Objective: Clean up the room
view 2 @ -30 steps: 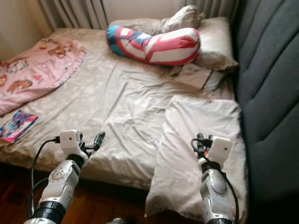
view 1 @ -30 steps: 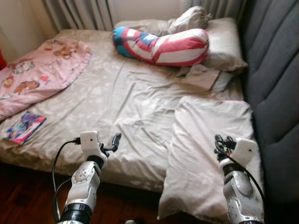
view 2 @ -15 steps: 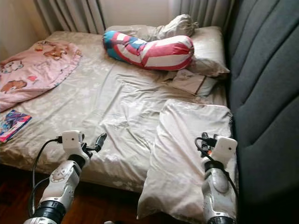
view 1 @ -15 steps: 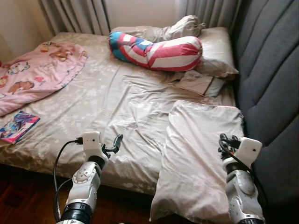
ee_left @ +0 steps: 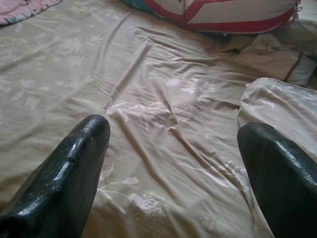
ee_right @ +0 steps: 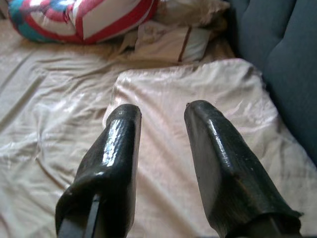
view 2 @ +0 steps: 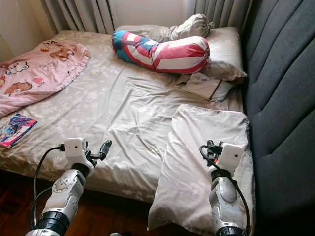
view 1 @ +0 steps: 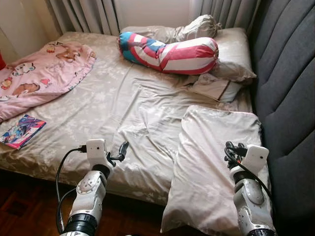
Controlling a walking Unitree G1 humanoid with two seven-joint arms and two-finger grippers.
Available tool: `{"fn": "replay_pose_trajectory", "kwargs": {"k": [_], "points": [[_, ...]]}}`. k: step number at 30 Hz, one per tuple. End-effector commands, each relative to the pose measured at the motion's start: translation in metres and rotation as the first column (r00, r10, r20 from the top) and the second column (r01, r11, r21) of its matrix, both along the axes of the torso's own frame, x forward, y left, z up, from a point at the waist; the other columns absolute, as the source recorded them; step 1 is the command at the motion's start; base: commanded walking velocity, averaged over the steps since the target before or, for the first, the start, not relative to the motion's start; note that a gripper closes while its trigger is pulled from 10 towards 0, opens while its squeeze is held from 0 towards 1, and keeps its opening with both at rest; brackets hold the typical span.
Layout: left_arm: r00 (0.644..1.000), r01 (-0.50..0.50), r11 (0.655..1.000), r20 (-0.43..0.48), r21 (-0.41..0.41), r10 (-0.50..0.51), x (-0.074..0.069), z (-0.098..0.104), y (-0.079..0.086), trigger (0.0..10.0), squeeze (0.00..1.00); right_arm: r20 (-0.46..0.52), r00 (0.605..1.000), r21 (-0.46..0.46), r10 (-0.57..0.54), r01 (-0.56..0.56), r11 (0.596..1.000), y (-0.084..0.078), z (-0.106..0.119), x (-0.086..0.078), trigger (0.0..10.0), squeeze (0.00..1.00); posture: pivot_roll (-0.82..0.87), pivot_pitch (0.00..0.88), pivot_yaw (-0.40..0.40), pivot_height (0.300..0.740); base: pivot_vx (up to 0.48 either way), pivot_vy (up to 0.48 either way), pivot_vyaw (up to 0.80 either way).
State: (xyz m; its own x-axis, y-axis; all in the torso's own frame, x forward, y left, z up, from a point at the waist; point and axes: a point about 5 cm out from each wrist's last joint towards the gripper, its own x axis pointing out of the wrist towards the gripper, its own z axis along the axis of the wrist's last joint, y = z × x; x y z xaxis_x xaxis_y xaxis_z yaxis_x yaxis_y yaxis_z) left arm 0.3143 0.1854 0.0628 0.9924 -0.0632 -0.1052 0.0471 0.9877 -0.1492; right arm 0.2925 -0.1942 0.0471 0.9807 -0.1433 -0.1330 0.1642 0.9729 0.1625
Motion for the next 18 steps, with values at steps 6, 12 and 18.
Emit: {"fn": "replay_pose_trajectory", "kwargs": {"k": [6,12,18], "points": [[0.980,0.016,0.999,-0.200,0.038,-0.008,-0.017,-0.042,-0.002,10.0,0.00,-0.247,0.966,-0.005,0.073,-0.077,0.997,0.007,-0.049,-0.018,10.0,0.00,-0.05,0.092,-0.003,0.740,0.000,0.000,0.00],[0.888,-0.013,0.994,-0.456,0.113,0.063,-0.058,-0.092,0.013,10.0,0.00,-0.493,0.863,-0.039,0.112,-0.151,0.988,0.002,-0.089,-0.051,10.0,0.00,-0.04,0.072,-0.007,0.740,0.000,0.000,0.00],[0.727,-0.006,0.990,-0.680,0.138,0.099,-0.109,-0.132,0.013,10.0,0.00,-0.670,0.736,-0.054,0.100,-0.183,0.982,-0.003,-0.119,-0.093,10.0,0.00,-0.02,0.048,0.000,0.740,0.000,0.130,0.00]]}}
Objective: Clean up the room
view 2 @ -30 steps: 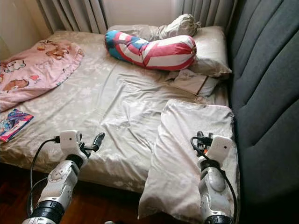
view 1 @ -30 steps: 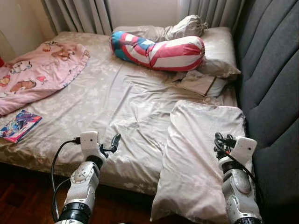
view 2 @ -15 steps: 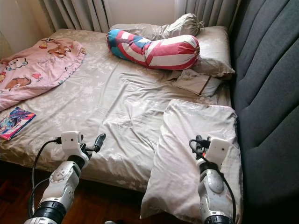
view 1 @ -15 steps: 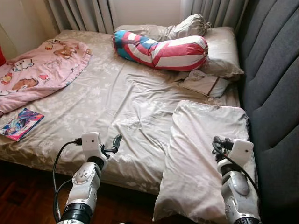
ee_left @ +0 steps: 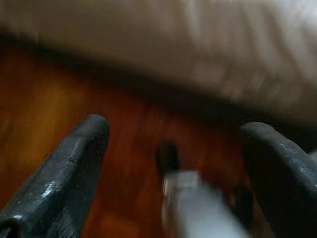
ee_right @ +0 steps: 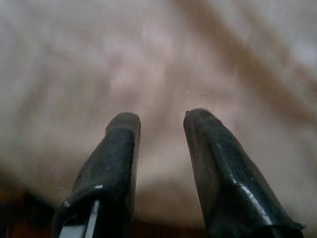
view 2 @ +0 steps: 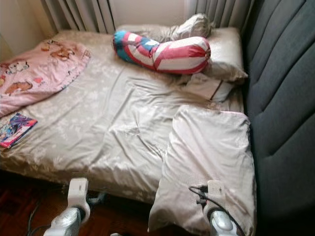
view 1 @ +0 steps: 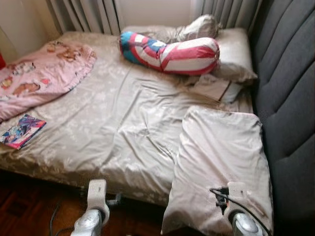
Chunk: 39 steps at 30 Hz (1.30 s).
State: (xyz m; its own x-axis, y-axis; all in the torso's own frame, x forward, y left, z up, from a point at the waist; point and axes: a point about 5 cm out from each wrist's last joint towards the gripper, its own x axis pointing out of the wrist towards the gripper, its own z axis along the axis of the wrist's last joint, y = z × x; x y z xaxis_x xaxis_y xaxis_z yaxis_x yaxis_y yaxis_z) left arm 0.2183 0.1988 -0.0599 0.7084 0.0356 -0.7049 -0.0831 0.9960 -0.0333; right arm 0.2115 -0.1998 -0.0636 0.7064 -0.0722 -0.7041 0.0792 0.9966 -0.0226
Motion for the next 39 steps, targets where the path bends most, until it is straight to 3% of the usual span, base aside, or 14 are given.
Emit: {"fn": "replay_pose_trajectory", "kwargs": {"k": [1,4,11,14,21,28,39], "points": [[0.995,0.010,1.000,-0.103,0.026,-0.007,-0.018,-0.013,0.000,10.0,0.00,-0.081,0.996,-0.022,0.042,-0.043,0.999,0.003,-0.010,-0.016,10.0,0.00,-0.02,0.047,0.002,0.740,0.000,0.277,0.00],[0.993,-0.038,0.999,-0.112,-0.007,0.037,-0.025,-0.016,-0.001,10.0,0.00,-0.080,0.997,-0.005,0.014,-0.014,1.000,0.006,-0.013,-0.019,10.0,0.00,-0.03,0.044,0.016,0.740,0.000,0.392,0.00],[0.990,-0.001,1.000,-0.138,0.023,0.004,-0.033,-0.019,0.008,10.0,0.00,-0.105,0.994,0.005,0.018,-0.018,1.000,0.015,-0.018,-0.026,10.0,0.00,-0.03,0.040,0.011,0.740,0.000,0.480,0.00],[0.986,-0.001,0.999,-0.168,0.049,0.009,-0.045,-0.021,0.027,10.0,0.00,-0.130,0.989,0.004,0.068,-0.068,0.998,0.021,-0.022,-0.032,10.0,0.00,-0.02,0.028,0.002,0.740,0.000,0.480,0.00],[0.977,-0.025,0.997,-0.210,0.077,0.041,-0.061,-0.023,0.047,10.0,0.00,-0.141,0.988,0.004,0.066,-0.066,0.998,0.018,-0.023,-0.036,10.0,0.00,-0.02,0.013,0.004,0.740,0.000,0.480,0.00],[0.972,-0.020,0.997,-0.231,0.080,0.038,-0.065,-0.027,0.038,10.0,0.00,-0.155,0.985,0.007,0.070,-0.070,0.998,0.019,-0.025,-0.040,10.0,0.00,-0.02,0.000,0.008,0.740,0.000,0.480,0.00],[0.978,0.022,0.996,-0.210,0.085,-0.004,-0.049,-0.026,0.017,10.0,0.00,-0.198,0.977,0.011,0.075,-0.074,0.997,0.024,-0.030,-0.050,10.0,0.00,-0.02,0.000,0.013,0.740,0.000,0.480,0.00]]}}
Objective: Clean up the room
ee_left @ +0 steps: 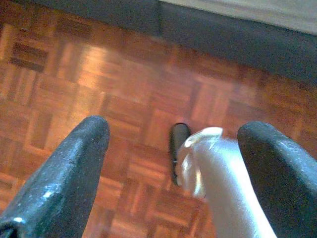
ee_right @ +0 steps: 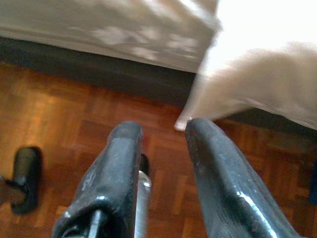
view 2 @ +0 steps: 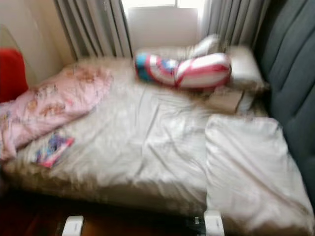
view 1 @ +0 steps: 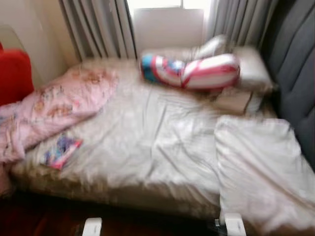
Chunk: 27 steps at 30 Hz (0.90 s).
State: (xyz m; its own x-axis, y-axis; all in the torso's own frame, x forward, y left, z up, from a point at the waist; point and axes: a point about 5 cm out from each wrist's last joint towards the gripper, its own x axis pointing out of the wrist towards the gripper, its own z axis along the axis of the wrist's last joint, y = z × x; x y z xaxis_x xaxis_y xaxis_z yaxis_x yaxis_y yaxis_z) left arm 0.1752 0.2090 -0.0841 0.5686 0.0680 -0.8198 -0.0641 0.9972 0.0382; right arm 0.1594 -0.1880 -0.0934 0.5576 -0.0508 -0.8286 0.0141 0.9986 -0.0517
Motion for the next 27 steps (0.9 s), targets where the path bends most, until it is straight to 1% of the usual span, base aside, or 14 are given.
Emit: {"fn": "replay_pose_trajectory", "kwargs": {"k": [1,11,12,27], "points": [[1.000,-0.003,1.000,-0.025,0.031,0.004,-0.0055,-0.0015,0.0066,10.0,0.00,-0.005,1.000,0.025,0.018,-0.018,1.000,0.0127,-0.0009,0.0017,10.0,0.00,-0.02,0.000,0.013,0.740,0.000,0.480,0.00],[1.000,0.011,1.000,-0.005,0.028,-0.010,0.0018,0.0015,0.0050,10.0,0.00,-0.018,1.000,0.022,0.022,-0.021,1.000,0.0121,-0.0022,-0.0014,10.0,0.00,-0.02,0.000,0.014,0.740,0.000,0.480,0.00],[1.000,0.008,1.000,-0.002,0.026,-0.008,0.0024,0.0018,0.0047,10.0,0.00,-0.019,1.000,0.022,0.025,-0.025,0.999,0.0122,-0.0023,-0.0016,10.0,0.00,-0.02,0.000,0.004,0.740,0.000,0.480,0.00],[1.000,-0.002,1.000,-0.012,0.026,0.003,-0.0010,-0.0002,0.0030,10.0,0.00,-0.018,0.998,0.016,0.053,-0.052,0.998,0.0128,-0.0020,-0.0008,10.0,0.00,-0.02,0.000,0.001,0.740,0.000,0.480,0.00]]}}
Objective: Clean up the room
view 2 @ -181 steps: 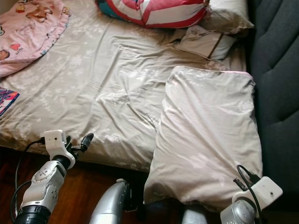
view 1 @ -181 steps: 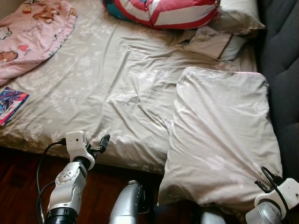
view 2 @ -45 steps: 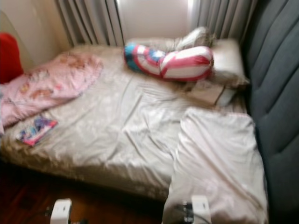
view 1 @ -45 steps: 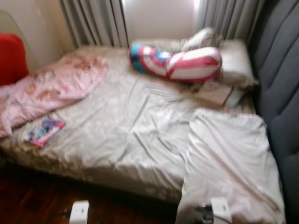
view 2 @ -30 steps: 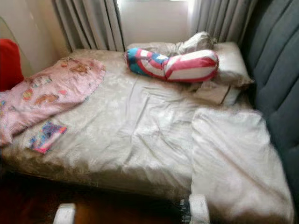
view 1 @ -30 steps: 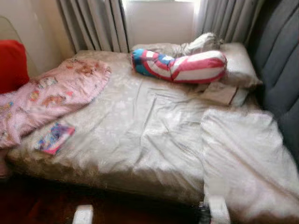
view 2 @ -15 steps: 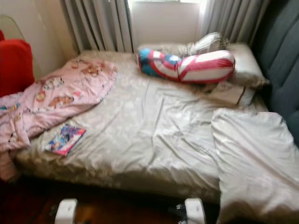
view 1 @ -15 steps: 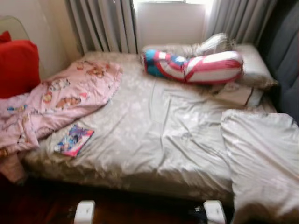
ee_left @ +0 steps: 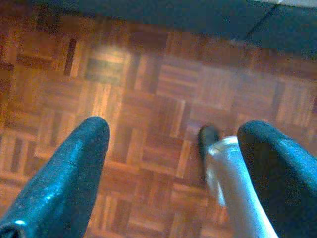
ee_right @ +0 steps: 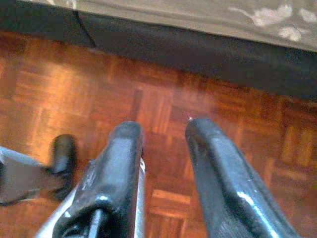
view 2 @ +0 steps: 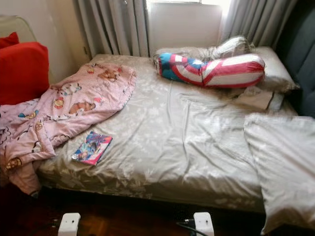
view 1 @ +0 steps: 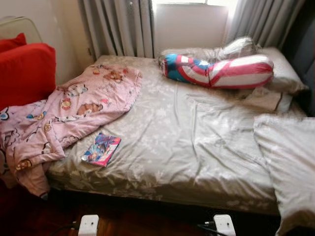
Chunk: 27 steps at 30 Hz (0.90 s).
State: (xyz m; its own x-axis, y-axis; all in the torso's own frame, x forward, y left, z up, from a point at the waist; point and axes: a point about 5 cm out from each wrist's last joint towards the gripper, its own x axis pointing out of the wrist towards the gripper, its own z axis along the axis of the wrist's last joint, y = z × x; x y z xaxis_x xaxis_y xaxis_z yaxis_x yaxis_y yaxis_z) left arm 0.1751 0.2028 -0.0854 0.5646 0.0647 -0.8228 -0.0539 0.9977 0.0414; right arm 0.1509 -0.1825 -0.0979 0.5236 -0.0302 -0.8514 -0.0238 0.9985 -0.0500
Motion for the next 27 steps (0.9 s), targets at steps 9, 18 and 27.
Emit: {"fn": "replay_pose_trajectory", "kwargs": {"k": [9,18,27], "points": [[1.000,-0.018,1.000,-0.005,0.022,0.018,0.000,0.002,0.010,10.0,0.00,0.042,0.999,0.009,0.023,-0.023,1.000,0.007,0.005,0.013,10.0,0.00,-0.01,0.000,0.004,0.740,0.000,0.480,0.00],[0.999,-0.045,0.998,-0.022,0.035,0.046,-0.014,-0.001,0.027,10.0,0.00,0.062,0.998,0.010,0.010,-0.011,1.000,0.009,0.008,0.020,10.0,0.00,0.00,0.015,0.002,0.740,0.000,0.480,0.00],[0.998,-0.055,0.998,-0.017,0.040,0.056,-0.017,0.001,0.038,10.0,0.00,0.064,0.998,0.009,0.011,-0.011,1.000,0.008,0.008,0.021,10.0,0.00,0.01,0.059,-0.001,0.740,0.000,0.480,0.00]]}}
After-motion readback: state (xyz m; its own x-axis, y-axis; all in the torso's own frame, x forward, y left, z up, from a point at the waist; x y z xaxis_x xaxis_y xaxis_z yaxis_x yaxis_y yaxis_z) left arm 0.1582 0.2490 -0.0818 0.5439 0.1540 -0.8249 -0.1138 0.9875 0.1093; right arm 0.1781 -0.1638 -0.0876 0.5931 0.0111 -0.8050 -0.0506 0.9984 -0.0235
